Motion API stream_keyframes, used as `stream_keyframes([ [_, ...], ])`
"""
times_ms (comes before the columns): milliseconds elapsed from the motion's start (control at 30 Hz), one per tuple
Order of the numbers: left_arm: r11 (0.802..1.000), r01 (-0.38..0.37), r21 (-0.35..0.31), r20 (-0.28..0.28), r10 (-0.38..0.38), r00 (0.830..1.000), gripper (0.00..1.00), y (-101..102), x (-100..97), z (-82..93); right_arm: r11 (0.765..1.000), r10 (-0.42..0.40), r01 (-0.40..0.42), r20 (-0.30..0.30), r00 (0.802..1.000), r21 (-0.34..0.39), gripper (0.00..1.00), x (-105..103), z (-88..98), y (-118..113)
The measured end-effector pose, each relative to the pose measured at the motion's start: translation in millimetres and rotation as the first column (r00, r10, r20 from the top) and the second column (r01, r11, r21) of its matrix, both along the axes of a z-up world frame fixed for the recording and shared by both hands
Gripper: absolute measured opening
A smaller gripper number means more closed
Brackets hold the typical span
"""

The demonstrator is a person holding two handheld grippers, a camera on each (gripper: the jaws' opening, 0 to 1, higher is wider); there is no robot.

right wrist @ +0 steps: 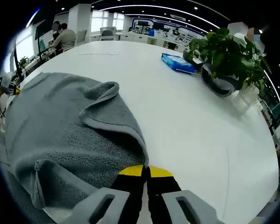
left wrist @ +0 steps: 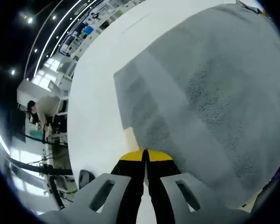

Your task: Open the folded towel by lifting each exposed corner and separating the folded layers until the towel lies flat within the target outline without major curled edges

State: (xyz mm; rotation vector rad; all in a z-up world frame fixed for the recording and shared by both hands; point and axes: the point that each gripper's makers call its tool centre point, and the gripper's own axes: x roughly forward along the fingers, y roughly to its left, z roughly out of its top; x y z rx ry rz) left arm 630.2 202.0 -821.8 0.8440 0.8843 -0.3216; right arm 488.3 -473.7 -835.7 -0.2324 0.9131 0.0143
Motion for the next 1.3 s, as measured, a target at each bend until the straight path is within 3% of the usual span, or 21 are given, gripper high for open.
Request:
stream_keyframes([
  [333,1.0,0.016,0.016,-0.006,-0.016,1.0,0.0,0.1,0.7,-0.6,0.991,0.101,-0.1,0.01,0.995,-0.089,0.0,24.0,-0.6,-7.0],
  [467,1.0,0.005,-0.011,0.005,-0.005,1.0,0.0,0.6,3.9,-0.3,0.986,0.13,-0.129,-0.002,0.992,-0.107,0.0,36.6,0.0,-9.9],
  [667,1.0,0.012,-0.011,0.015,-0.012,1.0,0.0,-3.2,11.4,-0.5,0.998,-0.017,0.015,0.026,1.0,0.065,0.0,51.6,-1.0,-22.5],
  [800,0.999,-0.002,-0.035,0.025,0.003,1.0,0.0,-5.4,15.0,-0.6,0.992,-0.045,0.039,0.046,0.998,0.12,0.01,56.0,-0.9,-27.8],
  [933,0.989,-0.045,-0.137,0.054,0.053,0.997,0.0,-7.9,18.4,0.0,0.969,-0.087,0.065,0.081,0.993,0.237,0.12,51.8,0.1,-32.7],
  [1000,0.973,-0.086,-0.215,0.07,0.104,0.992,0.02,-8.5,16.2,2.7,0.96,-0.129,0.104,0.083,0.988,0.261,0.21,40.7,5.4,-38.9],
  [1100,0.936,-0.104,-0.337,0.134,0.157,0.978,0.11,-17.5,15.2,21.5,0.953,-0.154,0.103,0.162,0.975,0.284,0.08,28.2,30.4,-40.9],
  [1167,0.921,-0.104,-0.377,0.152,0.172,0.973,0.11,-25.2,10.8,33.7,0.956,-0.151,0.097,0.18,0.972,0.275,0.08,14.5,42.2,-41.4],
  [1233,0.906,-0.053,-0.419,0.159,0.131,0.978,0.12,-48.1,2.2,43.2,0.954,-0.148,0.093,0.178,0.973,0.284,0.08,-3.8,51.7,-34.4],
  [1300,0.891,0.009,-0.453,0.149,0.066,0.987,0.12,-84.8,-13.5,44.6,0.953,-0.129,0.082,0.148,0.98,0.291,0.07,-25.1,53.6,-25.0],
])
